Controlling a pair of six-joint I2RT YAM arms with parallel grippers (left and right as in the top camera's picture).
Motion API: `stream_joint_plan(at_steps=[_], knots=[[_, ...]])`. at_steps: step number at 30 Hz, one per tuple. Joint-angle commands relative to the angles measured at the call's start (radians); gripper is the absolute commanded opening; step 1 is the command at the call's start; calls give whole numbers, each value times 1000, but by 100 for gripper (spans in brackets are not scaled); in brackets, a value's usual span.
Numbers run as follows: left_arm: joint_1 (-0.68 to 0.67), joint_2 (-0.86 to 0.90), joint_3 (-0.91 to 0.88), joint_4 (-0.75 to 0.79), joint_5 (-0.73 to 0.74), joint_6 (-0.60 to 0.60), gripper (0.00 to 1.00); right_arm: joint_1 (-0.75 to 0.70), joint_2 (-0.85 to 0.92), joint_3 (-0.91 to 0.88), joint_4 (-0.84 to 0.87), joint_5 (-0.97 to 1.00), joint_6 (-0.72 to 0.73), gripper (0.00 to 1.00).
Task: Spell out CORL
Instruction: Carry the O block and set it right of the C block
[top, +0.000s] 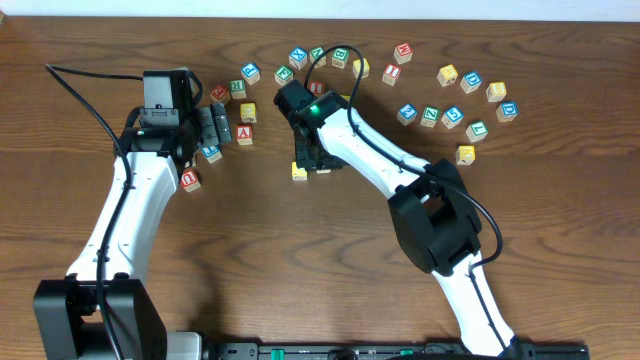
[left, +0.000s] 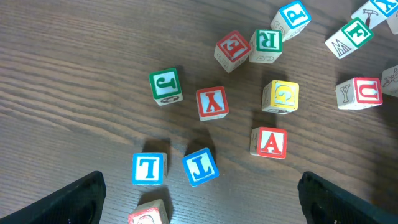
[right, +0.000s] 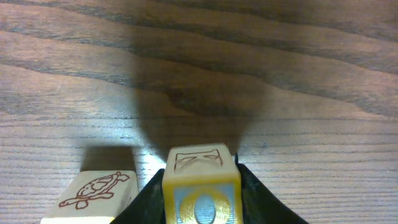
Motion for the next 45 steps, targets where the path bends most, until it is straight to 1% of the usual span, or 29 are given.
stream_joint_plan(at_steps=[1, 8, 11, 12, 25, 28, 33, 35, 37, 43, 45], knots=[[5, 11, 24, 0, 10, -8, 98, 6, 8, -8, 3, 19, 16, 34], [5, 11, 24, 0, 10, -8, 98, 6, 8, -8, 3, 19, 16, 35], [5, 11, 24, 0, 10, -8, 98, 6, 8, -7, 2, 17, 16, 28], [5, 11, 24, 0, 10, -8, 97, 6, 8, -6, 2, 11, 16, 27], [5, 11, 24, 0, 10, -8, 98, -6, 6, 23, -63, -20, 16, 29], [5, 11, 24, 0, 10, -8, 98, -11, -1, 42, -73, -59, -4, 29], [5, 11, 24, 0, 10, -9, 98, -13, -32, 54, -74, -106, -38, 32], [5, 11, 24, 1, 10, -9, 98, -13, -41, 54, -77, -105, -53, 39], [5, 11, 24, 1, 10, -9, 98, -15, -43, 54, -82, -101, -62, 43], [4, 11, 24, -18, 18, -9, 98, -37, -50, 54, -80, -94, -76, 42], [5, 11, 24, -30, 70, -9, 98, -54, -63, 54, -68, -120, -87, 41]])
